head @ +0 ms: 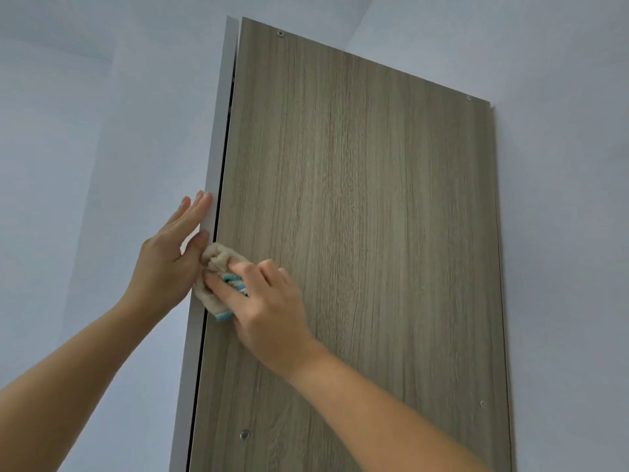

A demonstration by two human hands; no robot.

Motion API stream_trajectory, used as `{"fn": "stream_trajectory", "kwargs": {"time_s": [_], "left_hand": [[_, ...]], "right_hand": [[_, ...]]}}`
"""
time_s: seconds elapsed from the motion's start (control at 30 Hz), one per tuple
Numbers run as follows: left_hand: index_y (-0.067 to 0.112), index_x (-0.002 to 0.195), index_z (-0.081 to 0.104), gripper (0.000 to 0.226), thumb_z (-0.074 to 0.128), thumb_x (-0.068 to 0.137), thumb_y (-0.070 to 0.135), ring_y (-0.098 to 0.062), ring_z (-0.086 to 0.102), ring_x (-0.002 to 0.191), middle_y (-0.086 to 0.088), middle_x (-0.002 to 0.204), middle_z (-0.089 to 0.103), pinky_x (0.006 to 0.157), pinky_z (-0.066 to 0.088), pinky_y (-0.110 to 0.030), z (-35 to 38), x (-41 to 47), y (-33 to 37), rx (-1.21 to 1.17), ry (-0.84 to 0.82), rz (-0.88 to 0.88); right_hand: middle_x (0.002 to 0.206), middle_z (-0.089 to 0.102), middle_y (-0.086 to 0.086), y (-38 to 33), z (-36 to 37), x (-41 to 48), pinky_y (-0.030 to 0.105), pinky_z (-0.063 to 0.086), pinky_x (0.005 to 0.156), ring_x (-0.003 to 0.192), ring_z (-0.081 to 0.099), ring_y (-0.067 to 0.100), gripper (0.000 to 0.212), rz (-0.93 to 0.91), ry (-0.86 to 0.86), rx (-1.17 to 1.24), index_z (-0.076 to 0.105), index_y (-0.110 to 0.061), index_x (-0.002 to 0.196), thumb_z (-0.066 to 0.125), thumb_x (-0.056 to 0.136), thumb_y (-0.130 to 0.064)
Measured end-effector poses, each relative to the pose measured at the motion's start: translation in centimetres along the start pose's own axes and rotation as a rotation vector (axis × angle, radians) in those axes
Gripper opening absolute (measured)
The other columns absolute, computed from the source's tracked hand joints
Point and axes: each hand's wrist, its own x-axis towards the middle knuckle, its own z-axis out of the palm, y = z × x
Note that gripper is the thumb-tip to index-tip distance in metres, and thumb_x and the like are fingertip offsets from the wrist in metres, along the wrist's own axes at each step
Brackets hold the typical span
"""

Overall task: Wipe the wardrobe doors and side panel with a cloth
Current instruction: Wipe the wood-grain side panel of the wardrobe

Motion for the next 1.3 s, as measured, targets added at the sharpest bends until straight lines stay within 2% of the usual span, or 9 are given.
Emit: {"fn": "stream_trajectory", "kwargs": {"time_s": [0.13,0.33,0.5,0.67,0.83,0.97,1.1,1.23,1.3], "left_hand": [[0.032,0.147,0.033,0.054,0.039,0.101,0.005,0.011,0.015,0.14,0.019,0.152,0.031,0.108,0.012,-0.001,0.6,-0.9,0.1,0.011,0.007,-0.012],[0.037,0.15,0.02,0.055,0.031,0.103,0.009,0.011,0.008,0.142,0.024,0.154,0.018,0.109,0.008,-0.002,2.2,-4.1,0.6,-0.016,0.041,-0.084],[0.033,0.151,0.019,0.054,0.029,0.104,0.01,0.006,0.007,0.144,0.022,0.155,0.015,0.107,0.004,0.001,3.2,-6.0,0.8,0.035,0.089,-0.089],[0.032,0.151,0.02,0.053,0.03,0.103,0.009,0.003,0.012,0.144,0.019,0.155,0.017,0.107,0.005,0.002,3.3,-6.3,0.8,0.055,0.101,-0.083],[0.034,0.15,0.02,0.054,0.031,0.103,0.009,0.008,0.017,0.138,0.019,0.154,0.019,0.103,0.009,0.005,3.4,-6.3,1.0,0.022,0.112,-0.089],[0.047,0.144,0.016,0.057,0.031,0.103,0.011,0.02,0.013,0.134,0.022,0.154,0.019,0.104,0.01,0.004,3.4,-6.4,0.9,-0.008,0.112,-0.078],[0.039,0.148,0.021,0.056,0.032,0.103,0.008,0.018,0.014,0.136,0.021,0.154,0.02,0.107,0.011,0.001,3.5,-6.4,0.7,-0.028,0.117,-0.088],[0.035,0.149,0.021,0.055,0.032,0.103,0.006,0.006,0.017,0.141,0.019,0.155,0.02,0.109,0.011,-0.001,3.5,-6.4,0.7,-0.028,0.118,-0.089],[0.04,0.147,0.019,0.056,0.032,0.103,0.007,0.006,0.016,0.142,0.02,0.155,0.019,0.109,0.011,-0.001,3.5,-6.4,0.8,-0.035,0.108,-0.092]], "right_hand": [[0.118,0.057,0.007,2.8,-0.7,-1.4,0.036,0.043,0.071,0.09,0.05,0.024,0.032,-0.044,0.003,0.012,0.063,-0.017,0.126,0.057,0.095,-0.017],[0.124,0.048,0.006,9.8,-3.7,-6.4,0.037,0.047,0.085,0.101,0.052,0.027,0.042,0.178,0.045,-0.084,0.061,-0.016,0.129,0.059,0.088,-0.015],[0.121,0.048,0.01,15.3,-6.3,-10.5,0.037,0.043,0.09,0.103,0.052,0.035,0.045,0.454,0.071,-0.18,0.061,-0.012,0.128,0.047,0.085,-0.008],[0.117,0.054,0.022,19.4,-9.3,-13.6,0.04,0.043,0.083,0.103,0.052,0.042,0.06,0.782,0.059,-0.238,0.06,-0.006,0.128,0.061,0.073,0.017],[0.119,0.054,0.032,23.1,-12.0,-17.3,0.048,0.043,0.09,0.108,0.051,0.048,0.06,1.059,0.043,-0.35,0.056,-0.001,0.131,0.061,0.074,0.016],[0.12,0.054,0.029,23.6,-12.3,-18.2,0.05,0.044,0.089,0.108,0.05,0.047,0.062,1.093,0.015,-0.363,0.053,-0.003,0.135,0.06,0.076,0.015],[0.12,0.053,0.028,22.5,-11.4,-17.3,0.047,0.041,0.093,0.11,0.049,0.045,0.058,1.143,0.112,-0.308,0.054,-0.004,0.134,0.058,0.079,0.013],[0.122,0.048,0.019,18.7,-9.7,-15.7,0.035,0.037,0.099,0.114,0.046,0.037,0.059,1.055,0.165,-0.145,0.052,-0.009,0.137,0.054,0.082,0.013],[0.12,0.05,0.017,16.1,-8.6,-14.2,0.021,0.031,0.094,0.112,0.047,0.035,0.06,0.98,0.161,-0.127,0.054,-0.009,0.135,0.057,0.079,0.014]]}}
